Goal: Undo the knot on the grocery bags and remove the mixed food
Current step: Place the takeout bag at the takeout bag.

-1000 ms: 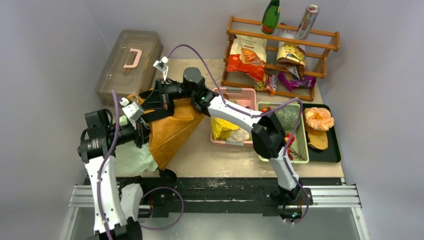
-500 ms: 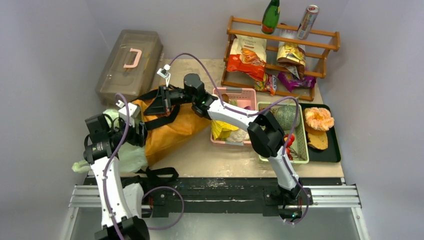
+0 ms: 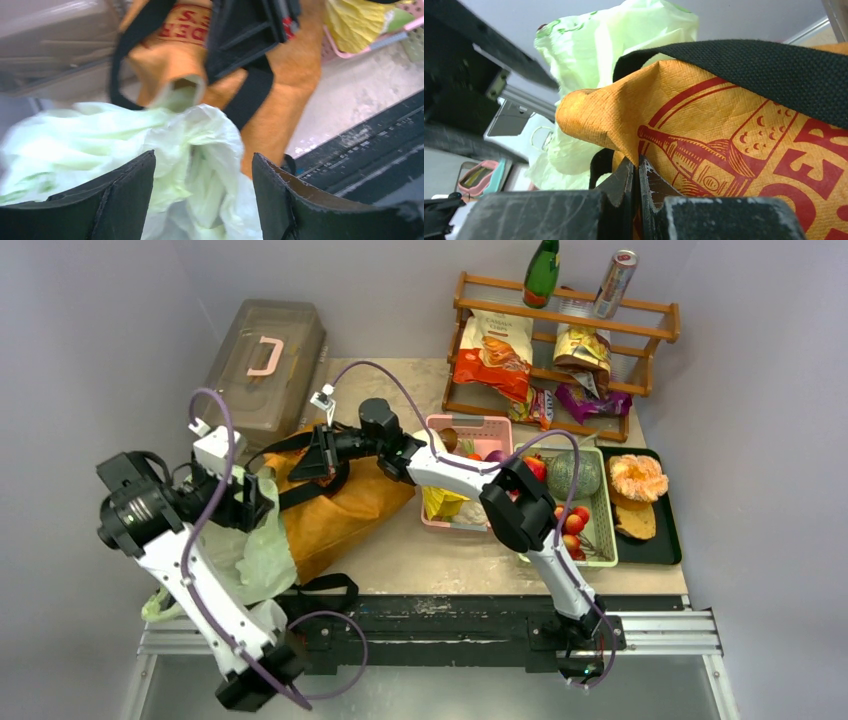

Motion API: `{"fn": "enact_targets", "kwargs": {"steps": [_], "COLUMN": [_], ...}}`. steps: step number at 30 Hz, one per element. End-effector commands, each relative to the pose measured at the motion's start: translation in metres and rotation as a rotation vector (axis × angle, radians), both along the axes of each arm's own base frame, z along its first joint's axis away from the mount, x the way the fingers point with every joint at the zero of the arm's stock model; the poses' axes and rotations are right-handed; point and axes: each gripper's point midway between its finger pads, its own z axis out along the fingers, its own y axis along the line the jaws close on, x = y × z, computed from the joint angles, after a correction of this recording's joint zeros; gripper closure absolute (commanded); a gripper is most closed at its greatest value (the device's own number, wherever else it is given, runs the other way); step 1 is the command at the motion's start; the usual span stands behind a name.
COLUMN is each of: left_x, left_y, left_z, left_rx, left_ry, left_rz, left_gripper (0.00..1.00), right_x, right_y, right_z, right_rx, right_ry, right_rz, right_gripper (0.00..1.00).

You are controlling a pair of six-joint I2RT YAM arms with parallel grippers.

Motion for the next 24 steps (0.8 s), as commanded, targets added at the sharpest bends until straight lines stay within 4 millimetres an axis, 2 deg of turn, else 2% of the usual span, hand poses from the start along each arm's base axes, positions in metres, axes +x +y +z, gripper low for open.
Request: {"fn": "enact_targets", "kwargs": {"steps": [1, 4, 7, 8, 9, 10, 11, 13, 16, 17, 18, 19, 20, 21, 22, 24], "left_x": [-0.010, 0.000, 0.026, 0.028, 0.027, 0.025, 0.022, 0.014, 0.001, -0.006, -0.011, -0.015, -0.017, -0.016, -0.018, -0.030], "left_y": [-0.001, 0.017, 0.068, 0.077, 0.081, 0.082, 0.085, 0.089, 0.075, 0.065, 0.055, 0.044, 0.033, 0.026, 0.018, -0.003], "left_z": [0.008, 0.020, 0.015, 0.007, -0.004, -0.017, -0.031, -0.058, -0.092, -0.106, -0.111, -0.109, -0.104, -0.100, -0.098, -0.098], "left_rx": [-0.074, -0.031, 0.011, 0.011, 0.021, -0.003, -0.024, -0.068, -0.093, -0.108, -0.129, -0.166, -0.217, -0.258, -0.266, -0.200], "left_ry": [0.089, 0.020, 0.034, 0.069, 0.110, 0.169, 0.242, 0.351, 0.370, 0.376, 0.373, 0.362, 0.347, 0.339, 0.330, 0.303], "left_rz": [-0.074, -0.017, 0.152, 0.158, 0.101, 0.058, 0.032, -0.026, -0.120, -0.144, -0.183, -0.227, -0.254, -0.241, -0.239, -0.319], "left_gripper": [0.32, 0.33, 0.30, 0.28, 0.21, 0.04, 0.00, 0.00, 0.01, 0.05, 0.17, 0.41, 0.71, 0.88, 0.98, 1.00], "right_x": [0.008, 0.007, 0.007, 0.007, 0.008, 0.008, 0.008, 0.010, 0.012, 0.012, 0.012, 0.013, 0.014, 0.015, 0.015, 0.017], "right_y": [0.003, 0.002, 0.001, 0.002, 0.002, 0.002, 0.002, 0.003, 0.005, 0.006, 0.007, 0.007, 0.008, 0.008, 0.008, 0.009], "right_z": [0.031, 0.031, 0.029, 0.028, 0.027, 0.027, 0.027, 0.028, 0.028, 0.030, 0.031, 0.031, 0.032, 0.033, 0.033, 0.033], "right_rx": [0.074, 0.076, 0.074, 0.072, 0.071, 0.072, 0.074, 0.076, 0.080, 0.083, 0.086, 0.086, 0.084, 0.085, 0.085, 0.083], "right_ry": [-0.074, -0.074, -0.071, -0.069, -0.067, -0.065, -0.064, -0.064, -0.067, -0.069, -0.071, -0.073, -0.075, -0.079, -0.081, -0.081], "right_rz": [-0.040, -0.039, -0.034, -0.034, -0.036, -0.037, -0.037, -0.041, -0.047, -0.047, -0.049, -0.052, -0.057, -0.061, -0.065, -0.074], "right_gripper": [1.00, 1.00, 1.00, 1.00, 1.00, 1.00, 1.00, 1.00, 1.00, 1.00, 1.00, 1.00, 1.00, 1.00, 1.00, 1.00]}}
